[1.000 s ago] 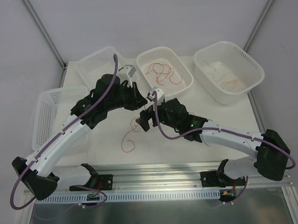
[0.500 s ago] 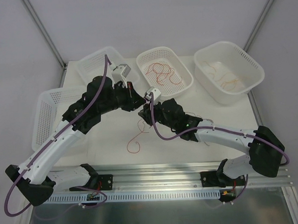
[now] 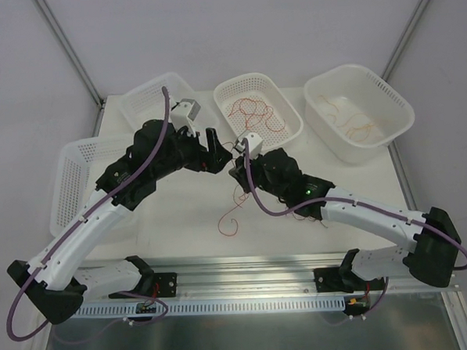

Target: Untangle the cables

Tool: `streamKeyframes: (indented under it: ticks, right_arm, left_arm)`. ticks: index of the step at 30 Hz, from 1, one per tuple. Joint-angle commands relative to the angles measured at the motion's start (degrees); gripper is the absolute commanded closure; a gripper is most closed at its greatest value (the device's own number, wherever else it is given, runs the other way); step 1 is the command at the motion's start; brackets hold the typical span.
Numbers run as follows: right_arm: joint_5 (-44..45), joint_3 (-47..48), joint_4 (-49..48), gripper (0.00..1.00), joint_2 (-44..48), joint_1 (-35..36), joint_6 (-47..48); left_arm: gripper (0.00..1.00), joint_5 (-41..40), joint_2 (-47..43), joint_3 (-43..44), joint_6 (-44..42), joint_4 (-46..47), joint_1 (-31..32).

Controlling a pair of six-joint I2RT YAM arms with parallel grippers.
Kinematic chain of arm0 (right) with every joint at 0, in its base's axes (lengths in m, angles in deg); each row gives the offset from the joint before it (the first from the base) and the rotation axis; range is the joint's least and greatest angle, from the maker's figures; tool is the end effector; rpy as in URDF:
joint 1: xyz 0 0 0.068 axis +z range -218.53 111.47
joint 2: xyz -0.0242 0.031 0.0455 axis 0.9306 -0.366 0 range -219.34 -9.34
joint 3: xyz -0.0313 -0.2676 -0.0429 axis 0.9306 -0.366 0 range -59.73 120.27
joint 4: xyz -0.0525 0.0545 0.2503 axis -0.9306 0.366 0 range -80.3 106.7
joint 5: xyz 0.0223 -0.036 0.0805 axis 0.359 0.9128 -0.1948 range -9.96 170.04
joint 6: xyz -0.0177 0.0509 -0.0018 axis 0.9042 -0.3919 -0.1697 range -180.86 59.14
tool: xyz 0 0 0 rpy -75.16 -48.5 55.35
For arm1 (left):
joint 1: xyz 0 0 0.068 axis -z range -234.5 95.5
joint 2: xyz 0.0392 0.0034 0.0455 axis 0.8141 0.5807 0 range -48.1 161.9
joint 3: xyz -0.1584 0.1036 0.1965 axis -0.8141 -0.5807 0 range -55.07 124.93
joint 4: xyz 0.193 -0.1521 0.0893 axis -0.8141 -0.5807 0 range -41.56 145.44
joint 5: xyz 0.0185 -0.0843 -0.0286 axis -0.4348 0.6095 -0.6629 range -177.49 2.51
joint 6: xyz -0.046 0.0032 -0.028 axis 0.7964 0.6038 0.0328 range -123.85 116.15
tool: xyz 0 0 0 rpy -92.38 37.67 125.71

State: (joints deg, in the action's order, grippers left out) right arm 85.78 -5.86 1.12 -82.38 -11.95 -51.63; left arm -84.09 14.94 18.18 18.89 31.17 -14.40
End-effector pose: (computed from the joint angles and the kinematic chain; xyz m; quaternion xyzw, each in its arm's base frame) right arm 0.1692 0.2498 0.3221 -0.3905 0.6625 0.2209 0.5998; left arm 0.1799 -0.1543 0.4246 0.1369 0.7763 -0.3405 0.5125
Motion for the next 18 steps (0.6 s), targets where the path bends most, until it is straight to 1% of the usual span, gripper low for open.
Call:
streamKeyframes:
  ticks: [1,3,4,5,7,8,10,11,12,14,15,18]
  right_arm:
    - [3.58,6.06,7.95,0.99,2.81,-1.99,1.66]
    - [4.1,10.54,13.2,0.99,2.72,-4.1,2.01]
    - [4.28,12.3,15.06,0.99,2.37,-4.89,2.8]
    - [4.54,16.49,18.65,0.99,2.11,-6.38,3.33]
    - [5.25,20.56,21.84,0.99,0.62,-7.88,4.12]
    - [5.25,22.93,24.46,0.99,0.0,-9.54,4.99]
    - [5.16,29.25,26.06,0.99,-1.23,-11.13,5.79]
    - [4.81,31.28,27.03,0.99,-2.8,-12.79,7.01]
    - [4.2,35.74,27.38,0.99,-3.51,-13.5,7.81]
    - [4.11,40.33,28.35,0.99,-6.84,-15.7,9.65]
    - [3.76,45.66,28.7,0.99,-8.42,-16.4,10.36]
    - [4.63,52.9,28.01,0.99,-14.14,-18.6,13.6]
  left_arm:
    - [0.1,-0.85,-2.05,1.28,-5.85,1.6,-1.95]
    - [0.02,-0.85,-3.27,0.49,-7.44,1.68,-3.17]
    - [0.01,-0.5,-3.89,-0.12,-9.19,1.77,-3.7]
    - [0.01,-0.41,-4.42,-1.43,-10.25,1.77,-4.06]
    - [0.01,0.37,-6.52,-3.37,-13.84,2.64,-5.46]
    - [0.01,1.08,-7.32,-5.82,-14.82,3.26,-5.82]
    - [0.01,1.87,-10.13,-8.9,-17.97,5.88,-6.61]
    - [0.01,1.7,-11.09,-12.4,-19.04,6.95,-6.78]
    - [0.01,1.35,-12.58,-14.17,-19.92,7.91,-6.96]
    - [0.01,-0.75,-13.21,-17.95,-21.59,9.15,-7.14]
    - [0.01,-1.81,-13.3,-18.93,-22.03,9.24,-7.22]
    - [0.01,-4.89,-12.95,-22.18,-22.21,9.24,-7.66]
